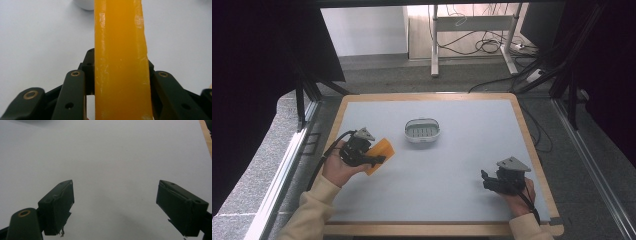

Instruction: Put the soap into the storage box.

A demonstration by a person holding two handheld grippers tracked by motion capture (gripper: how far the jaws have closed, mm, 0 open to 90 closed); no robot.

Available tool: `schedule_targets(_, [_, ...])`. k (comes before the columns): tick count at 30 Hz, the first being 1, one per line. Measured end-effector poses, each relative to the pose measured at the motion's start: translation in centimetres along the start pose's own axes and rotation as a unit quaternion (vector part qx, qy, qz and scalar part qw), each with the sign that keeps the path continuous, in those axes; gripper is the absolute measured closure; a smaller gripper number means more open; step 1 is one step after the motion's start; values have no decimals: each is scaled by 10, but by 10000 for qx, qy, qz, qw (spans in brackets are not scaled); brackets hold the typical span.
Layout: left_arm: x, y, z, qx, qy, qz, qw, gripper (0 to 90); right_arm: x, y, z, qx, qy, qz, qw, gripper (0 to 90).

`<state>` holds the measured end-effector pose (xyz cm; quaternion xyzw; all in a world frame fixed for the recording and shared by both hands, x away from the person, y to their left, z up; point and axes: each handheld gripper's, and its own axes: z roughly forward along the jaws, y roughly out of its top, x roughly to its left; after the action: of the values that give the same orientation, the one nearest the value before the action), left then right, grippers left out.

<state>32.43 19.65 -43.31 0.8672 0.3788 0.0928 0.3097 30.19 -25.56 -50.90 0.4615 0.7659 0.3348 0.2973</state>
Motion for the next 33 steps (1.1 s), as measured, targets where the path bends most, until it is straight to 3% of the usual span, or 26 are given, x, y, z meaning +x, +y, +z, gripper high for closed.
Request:
schedule_targets(16, [5,18,-1,-13,54,135,9999,618,0,-1,1,52,4,0,10000,152])
schedule_targets(33, [10,38,8,80,38,292,9995,618,-1,-1,1,65,18,7,10000,153])
